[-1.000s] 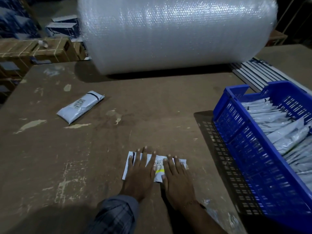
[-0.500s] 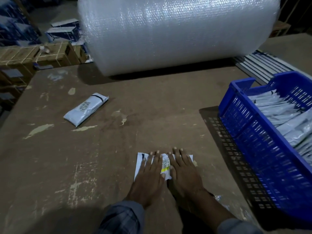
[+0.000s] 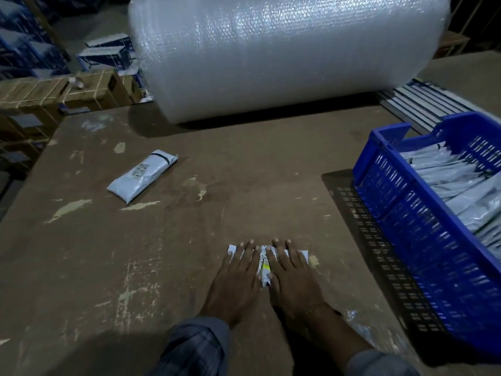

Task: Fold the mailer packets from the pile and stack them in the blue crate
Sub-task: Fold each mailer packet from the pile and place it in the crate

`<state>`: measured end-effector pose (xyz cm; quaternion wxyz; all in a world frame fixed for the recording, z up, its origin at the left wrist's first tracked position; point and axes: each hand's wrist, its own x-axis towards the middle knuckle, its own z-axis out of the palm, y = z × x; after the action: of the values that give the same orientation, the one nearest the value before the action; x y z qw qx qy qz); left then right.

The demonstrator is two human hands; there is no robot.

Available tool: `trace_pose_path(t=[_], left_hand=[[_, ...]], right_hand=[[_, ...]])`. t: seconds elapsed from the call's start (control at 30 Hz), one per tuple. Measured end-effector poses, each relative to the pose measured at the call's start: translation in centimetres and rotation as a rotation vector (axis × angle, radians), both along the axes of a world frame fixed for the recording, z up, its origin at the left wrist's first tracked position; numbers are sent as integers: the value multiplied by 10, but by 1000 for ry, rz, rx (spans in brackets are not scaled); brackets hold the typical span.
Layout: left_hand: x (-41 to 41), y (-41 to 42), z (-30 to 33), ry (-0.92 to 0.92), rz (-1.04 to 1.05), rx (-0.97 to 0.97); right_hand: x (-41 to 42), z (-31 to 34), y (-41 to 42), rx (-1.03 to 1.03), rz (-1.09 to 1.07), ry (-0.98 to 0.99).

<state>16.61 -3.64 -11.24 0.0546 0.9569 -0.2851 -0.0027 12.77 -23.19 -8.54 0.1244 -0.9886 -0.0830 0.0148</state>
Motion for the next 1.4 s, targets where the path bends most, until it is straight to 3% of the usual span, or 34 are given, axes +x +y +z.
trace_pose_path(t=[0.17,0.23,0.33,0.53,0.7,0.8,0.9,1.03,1.2,1.3,1.4], left_hand=[[2,1,38,230,211,-333],[1,-6,59,279,254,-338],[3,-19,90,201,195,-262],[-1,-89,193,156,-14,-484],[-28,-149,281,104,-166,-550],[-47,-191,316,87,-228,-629],[-56,-239,331,74,-275,-662],[-74,-308,330,71,-323,-848],[-82,-392,295,395,-173,-1089],[-78,-433,264,558,-91,-878],[-75,-467,225,701,-248,-398]], right_hand=[[-1,39,-17,33,-96,-4],[-8,58,-25,-33,-80,5],[-22,95,-48,-39,-85,20],[-62,193,-116,-19,-202,-47],[-97,252,-179,-54,-202,-303],[-111,281,-217,27,-135,-339],[-121,293,-259,53,-132,-404],[-146,294,-326,-32,-274,-498],[-176,283,-426,-110,-396,-456],[-187,278,-466,-107,-444,-323],[-190,275,-489,-40,-408,-222]])
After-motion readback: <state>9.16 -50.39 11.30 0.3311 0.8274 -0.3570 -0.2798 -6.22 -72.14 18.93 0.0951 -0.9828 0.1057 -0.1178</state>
